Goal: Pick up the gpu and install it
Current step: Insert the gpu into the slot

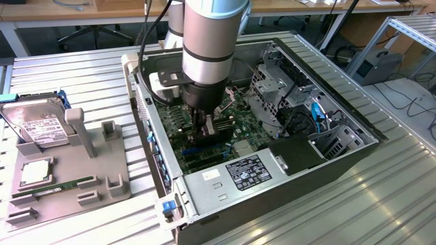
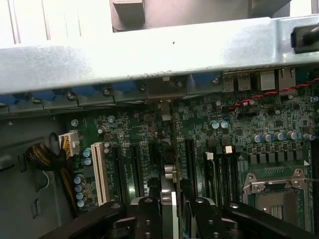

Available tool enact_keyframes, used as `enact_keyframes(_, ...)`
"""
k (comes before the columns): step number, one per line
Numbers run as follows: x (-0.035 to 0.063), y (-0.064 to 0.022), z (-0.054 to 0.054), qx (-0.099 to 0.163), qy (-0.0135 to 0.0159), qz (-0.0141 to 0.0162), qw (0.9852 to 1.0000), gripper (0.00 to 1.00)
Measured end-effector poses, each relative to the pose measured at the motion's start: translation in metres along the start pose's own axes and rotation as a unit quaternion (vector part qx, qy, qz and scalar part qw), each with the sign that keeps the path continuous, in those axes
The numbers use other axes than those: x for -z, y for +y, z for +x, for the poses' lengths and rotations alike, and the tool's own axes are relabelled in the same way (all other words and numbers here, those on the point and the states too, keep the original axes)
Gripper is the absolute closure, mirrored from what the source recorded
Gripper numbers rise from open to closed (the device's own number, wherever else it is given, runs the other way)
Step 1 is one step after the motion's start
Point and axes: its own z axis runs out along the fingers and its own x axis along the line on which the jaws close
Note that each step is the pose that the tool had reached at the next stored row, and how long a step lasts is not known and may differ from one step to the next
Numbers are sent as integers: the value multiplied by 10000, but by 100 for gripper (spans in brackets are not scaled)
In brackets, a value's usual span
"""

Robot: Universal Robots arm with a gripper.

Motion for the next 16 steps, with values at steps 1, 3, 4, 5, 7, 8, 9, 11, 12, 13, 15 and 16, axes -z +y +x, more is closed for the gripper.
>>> enact_keyframes(1,0,0,0,32,0,0,10000,73)
enact_keyframes(3,-1,0,0,107,1,-1,9999,73)
enact_keyframes(4,-4,0,0,127,0,0,9999,73)
enact_keyframes(5,-6,-2,0,131,0,0,9999,73)
enact_keyframes(7,-12,-2,0,132,-1,1,9999,73)
enact_keyframes(8,-21,-2,0,131,-1,1,9999,73)
enact_keyframes(9,-26,-2,0,132,0,0,9999,73)
enact_keyframes(11,-35,-2,0,132,2,-1,9999,73)
enact_keyframes(12,-38,-2,0,132,2,-1,9999,73)
enact_keyframes(13,-38,-2,1,132,3,-1,9999,73)
enact_keyframes(15,-44,-2,0,132,0,0,9999,73)
enact_keyframes(16,-45,-2,0,132,1,0,9999,73)
